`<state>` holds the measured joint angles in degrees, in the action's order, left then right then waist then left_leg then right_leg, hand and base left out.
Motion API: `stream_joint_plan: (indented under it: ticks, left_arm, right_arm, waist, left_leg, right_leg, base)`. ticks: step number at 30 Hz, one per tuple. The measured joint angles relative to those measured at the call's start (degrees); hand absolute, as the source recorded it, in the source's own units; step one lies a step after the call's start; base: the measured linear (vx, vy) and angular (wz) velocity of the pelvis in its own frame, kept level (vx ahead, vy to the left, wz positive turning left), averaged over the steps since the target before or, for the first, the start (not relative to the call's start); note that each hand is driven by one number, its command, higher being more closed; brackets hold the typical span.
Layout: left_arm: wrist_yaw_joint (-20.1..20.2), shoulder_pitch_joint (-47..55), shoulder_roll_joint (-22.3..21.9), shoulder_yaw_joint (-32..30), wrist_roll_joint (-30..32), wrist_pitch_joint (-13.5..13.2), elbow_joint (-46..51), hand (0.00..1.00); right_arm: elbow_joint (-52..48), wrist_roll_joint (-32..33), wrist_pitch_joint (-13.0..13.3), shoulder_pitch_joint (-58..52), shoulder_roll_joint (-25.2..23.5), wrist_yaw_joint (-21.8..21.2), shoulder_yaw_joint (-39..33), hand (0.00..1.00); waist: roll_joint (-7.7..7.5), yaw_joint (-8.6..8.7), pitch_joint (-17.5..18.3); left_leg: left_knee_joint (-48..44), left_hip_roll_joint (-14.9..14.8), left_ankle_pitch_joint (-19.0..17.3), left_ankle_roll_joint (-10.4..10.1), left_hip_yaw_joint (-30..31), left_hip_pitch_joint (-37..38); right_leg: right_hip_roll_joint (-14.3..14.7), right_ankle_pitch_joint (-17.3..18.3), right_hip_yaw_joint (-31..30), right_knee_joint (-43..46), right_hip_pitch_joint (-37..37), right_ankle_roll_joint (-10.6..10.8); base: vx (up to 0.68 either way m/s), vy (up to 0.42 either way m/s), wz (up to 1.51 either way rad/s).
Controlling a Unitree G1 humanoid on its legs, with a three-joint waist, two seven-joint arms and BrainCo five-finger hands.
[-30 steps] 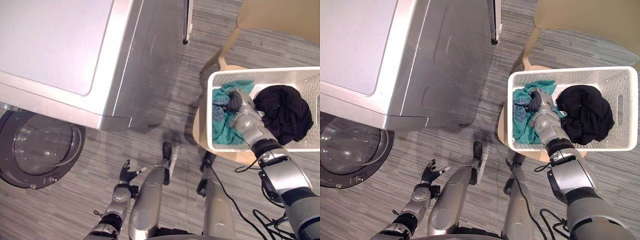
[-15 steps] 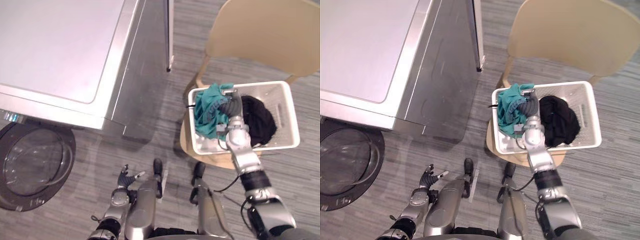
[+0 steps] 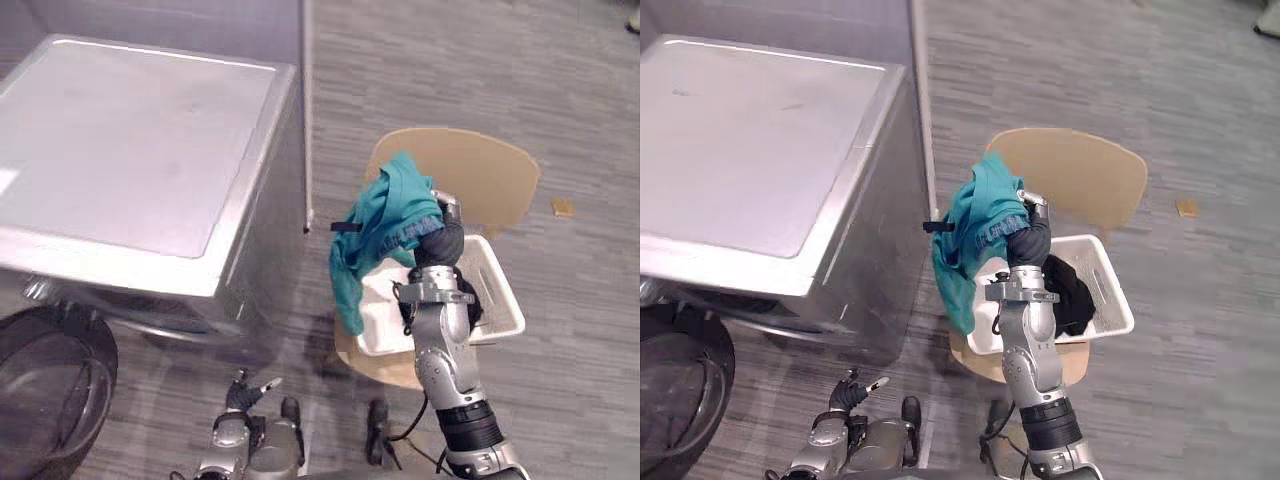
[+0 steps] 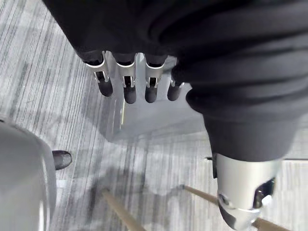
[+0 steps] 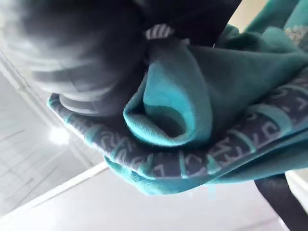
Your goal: Pick up the laundry basket with both hands and put the clothes into the washing machine.
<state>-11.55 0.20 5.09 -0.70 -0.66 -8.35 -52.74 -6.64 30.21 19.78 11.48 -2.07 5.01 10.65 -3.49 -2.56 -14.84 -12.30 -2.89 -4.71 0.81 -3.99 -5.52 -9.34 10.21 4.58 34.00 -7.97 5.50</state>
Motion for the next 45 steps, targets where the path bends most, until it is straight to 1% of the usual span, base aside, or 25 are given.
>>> stream_joint_plan:
  ticks: [2,3,6,8,9,10,11,12,13,14,15,16,17,18,20,21,22,24,26,30,31,34,40,41,45]
  left_arm:
    - [-0.22,1.46,0.7,-0.39,-1.18,-0.45,2.13,0.0]
    - [-1.2,2.94,0.75,-1.77,-1.83,-0.72,5.14,0.0]
    - [-1.7,6.53,-2.23,-1.58,-4.24,-1.05,13.66,0.0]
    - [-2.16,8.29,-3.39,-0.18,-4.77,-1.12,19.75,0.0]
    - [-2.17,8.68,-3.91,1.35,-5.24,-1.18,22.84,0.0]
    - [-1.95,9.16,-3.72,3.73,-5.51,-1.72,28.24,0.0]
    - [-1.69,9.29,-3.74,4.6,-5.49,-2.01,30.35,0.0]
    - [-0.74,10.09,-3.56,5.77,-5.42,-2.37,34.92,0.0]
    - [-0.36,10.29,-3.35,5.87,-5.35,-3.05,37.43,0.0]
    - [-0.03,10.24,-3.18,5.87,-5.31,-3.37,38.64,0.0]
    - [0.33,10.25,-2.67,6.02,-5.27,-3.67,42.32,0.0]
    - [0.32,10.15,-2.3,6.58,-5.25,-4.59,45.25,0.0]
    - [0.23,9.88,-2.15,7.26,-5.07,-5.31,46.66,0.0]
    - [0.18,9.44,-2.06,8.55,-3.99,-6.75,48.99,0.0]
    - [0.15,7.92,-2.12,11.39,-2.44,-7.34,50.92,0.0]
    - [-0.17,5.77,-2.01,12.95,-0.75,-7.38,51.81,0.0]
    - [-0.35,5.1,-1.91,13.32,-0.35,-7.38,52.18,0.0]
    - [-1.17,3.04,-0.21,14.93,2.35,-7.84,52.84,0.0]
    - [-1.36,0.73,1.64,16.36,4.04,-7.83,52.83,0.0]
    - [-2.36,-4.1,2.45,19.18,8.27,-7.83,51.61,0.0]
    - [-2.46,-4.77,2.42,19.28,8.71,-7.83,50.92,1.0]
    - [-3.73,-10.66,2.5,20.62,9.86,-7.76,43.13,1.0]
    - [-5.17,-15.7,4.08,22.59,9.98,-7.11,38.36,1.0]
    - [-5.17,-15.7,4.28,22.94,10.0,-7.12,38.29,1.0]
    - [-5.14,-15.4,4.64,22.85,9.87,-7.12,36.39,1.0]
  right_arm:
    - [-1.24,-0.05,0.12,0.34,0.02,-0.06,0.94,1.0]
    - [-1.65,-0.34,0.12,2.44,0.41,-0.2,2.71,1.0]
    - [-1.78,-0.71,0.24,7.64,1.9,-0.1,3.37,1.0]
    - [-1.63,-1.34,0.23,9.51,3.82,0.11,3.16,1.0]
    - [-1.4,-2.31,0.1,10.07,4.89,0.42,2.73,1.0]
    - [-0.36,-3.99,-0.03,10.7,6.64,1.07,2.2,1.0]
    - [-0.34,-4.89,-0.15,10.81,7.17,1.22,2.01,1.0]
    - [-0.31,-6.75,-0.26,11.04,7.43,1.36,1.22,1.0]
    - [-0.32,-7.88,-0.25,11.41,7.62,1.32,1.26,1.0]
    - [-0.29,-8.52,-0.28,11.51,7.78,1.27,1.45,1.0]
    - [-0.26,-9.55,-0.35,11.58,8.47,1.08,2.25,1.0]
    - [-0.2,-10.43,-0.41,11.57,9.04,0.98,2.87,1.0]
    - [-0.08,-10.83,-0.41,11.58,9.43,0.8,3.18,1.0]
    - [0.71,-11.4,-0.42,11.6,9.75,0.21,3.49,1.0]
    - [1.45,-12.76,-0.92,11.56,9.96,0.01,3.25,1.0]
    - [2.1,-13.04,-1.4,11.53,9.8,-0.12,3.36,1.0]
    - [2.55,-13.11,-1.68,11.54,9.63,-0.18,3.43,1.0]
    - [4.26,-13.54,-3.14,11.53,7.98,-1.44,6.91,1.0]
    - [4.24,-13.55,-3.16,11.71,6.82,-2.4,8.98,1.0]
    - [4.23,-12.12,-3.54,13.14,4.82,-4.23,14.99,1.0]
    - [4.23,-11.52,-3.68,13.64,4.58,-4.54,15.78,1.0]
    - [4.23,-7.89,-4.66,14.3,4.09,-5.51,20.43,1.0]
    - [4.2,-1.4,-5.11,14.47,4.36,-6.6,23.94,1.0]
    - [4.15,-1.36,-5.11,14.48,4.51,-6.6,23.96,0.0]
    - [4.09,-1.61,-5.11,14.47,5.47,-6.59,24.0,0.0]
  waist:
    - [-0.49,-1.17,0.75]
    - [-2.12,-2.04,2.0]
    - [2.23,-4.5,2.7]
    - [4.91,-4.41,2.16]
    - [6.61,-4.51,1.27]
    - [7.18,-4.22,1.1]
    - [7.27,-3.65,1.04]
    - [6.59,-2.9,1.05]
    - [5.87,-2.75,1.31]
    - [5.78,-2.76,1.4]
    - [6.11,-2.75,1.66]
    - [6.36,-2.59,1.82]
    - [6.57,-2.42,2.0]
    - [7.4,-1.48,3.02]
    - [9.09,-1.27,4.59]
    - [9.11,-1.42,5.11]
    - [8.78,-1.68,5.18]
    - [6.73,-2.02,6.29]
    - [5.78,-2.05,6.88]
    - [4.91,-1.86,7.75]
    - [4.89,-1.74,7.96]
    - [4.64,-1.5,9.18]
    - [4.21,-1.38,10.54]
    - [4.22,-1.38,10.6]
    - [4.12,-1.3,10.93]
  left_leg:
    - [-1.3,0.96,0.43,-0.68,2.7,-1.88]
    - [-4.34,1.45,0.58,-0.91,3.95,-5.09]
    - [-5.57,-0.78,3.99,-3.58,8.12,-12.35]
    - [-5.08,-1.67,7.0,-4.58,10.62,-14.84]
    - [-3.23,-2.27,10.2,-4.77,11.2,-14.88]
    - [6.36,-1.73,20.59,-6.27,10.61,-12.86]
    - [7.67,-1.69,21.41,-6.3,9.52,-12.56]
    - [0.75,0.15,16.59,-2.23,5.97,-13.51]
    - [-5.09,1.28,11.74,-0.32,3.44,-13.63]
    - [-7.69,1.36,9.08,-0.35,2.21,-13.31]
    - [-12.03,0.4,3.67,-0.83,0.72,-10.63]
    - [-13.24,-0.6,0.81,-1.11,0.59,-7.82]
    - [-12.82,-1.21,-0.34,-1.11,0.58,-5.86]
    - [-7.22,-2.43,-1.49,-2.56,0.88,-1.64]
    - [3.49,-3.25,-1.33,-3.43,2.29,2.3]
    - [5.97,-3.58,-1.44,-4.01,2.55,2.87]
    - [6.25,-3.36,-1.31,-4.21,2.56,2.84]
    - [6.11,-1.62,-1.09,-4.33,2.34,3.32]
    - [6.12,-0.68,-0.87,-3.99,2.38,3.76]
    - [6.49,0.48,-0.59,-3.6,2.31,5.54]
    - [6.57,0.51,-0.51,-3.48,2.29,5.51]
    - [9.2,0.74,1.46,-3.21,2.19,6.61]
    - [11.03,-0.68,2.13,-3.53,1.24,7.17]
    - [11.21,-0.8,2.29,-3.78,1.15,7.25]
    - [11.56,-2.02,2.72,-4.45,0.7,7.23]
  right_leg:
    - [0.12,2.33,-2.2,6.0,1.16,0.98]
    - [0.86,5.0,-3.85,2.88,3.02,1.06]
    - [5.39,7.44,-1.25,-10.77,5.76,-0.76]
    - [7.6,7.26,0.84,-14.72,6.39,-2.63]
    - [8.89,6.37,2.49,-15.77,7.02,-4.22]
    - [8.21,5.17,6.64,-16.9,6.56,-6.71]
    - [7.78,5.0,8.59,-17.32,6.46,-8.0]
    - [6.08,4.66,11.38,-17.45,5.16,-9.87]
    - [4.66,3.78,12.29,-18.07,4.35,-11.14]
    - [4.19,2.71,12.81,-18.96,4.25,-11.13]
    - [3.69,0.4,14.44,-21.14,4.32,-10.69]
    - [3.48,-0.65,15.7,-22.19,4.36,-10.61]
    - [3.47,-1.16,16.38,-22.74,4.36,-10.36]
    - [3.77,-2.11,18.51,-23.87,4.34,-9.0]
    - [4.27,-3.19,20.91,-24.13,3.35,-6.93]
    - [3.94,-3.87,22.17,-23.56,2.5,-6.54]
    - [3.62,-4.27,22.25,-23.37,2.44,-6.37]
    - [2.29,-5.4,21.87,-23.43,2.87,-5.32]
    - [1.55,-6.26,21.79,-24.43,3.78,-4.65]
    - [1.27,-8.76,21.61,-28.38,6.88,-3.69]
    - [1.31,-8.98,21.57,-28.62,6.88,-3.62]
    - [1.91,-10.86,21.36,-31.49,7.82,-4.07]
    - [4.43,-14.29,19.92,-36.55,8.83,-5.4]
    - [4.51,-14.46,19.81,-36.74,8.84,-5.61]
    - [6.13,-15.64,18.97,-38.48,8.99,-6.78]
  base:
    - [-0.1,-0.193,1.08]
    - [-0.18,-0.257,0.85]
    - [-0.26,-0.184,0.44]
    - [-0.27,-0.147,0.58]
    - [-0.51,-0.191,1.07]
    - [-0.52,-0.17,1.22]
    - [-0.55,-0.162,1.5]
    - [-0.39,-0.114,1.14]
    - [-0.34,-0.111,0.94]
    - [-0.26,-0.059,0.66]
    - [-0.23,0.001,0.63]
    - [-0.23,0.03,0.68]
    - [-0.19,0.069,0.84]
    - [-0.13,0.065,0.79]
    - [-0.12,0.154,0.82]
    - [-0.09,0.178,0.57]
    - [-0.05,0.217,0.3]
    - [-0.01,0.175,0.03]
    - [-0.01,0.146,0.03]
    - [-0.02,0.094,0.0]
    - [-0.03,0.035,-0.04]
    - [-0.03,0.012,-0.05]
    - [-0.05,-0.019,-0.15]
    - [-0.04,-0.035,-0.15]
    - [-0.04,-0.045,-0.12]
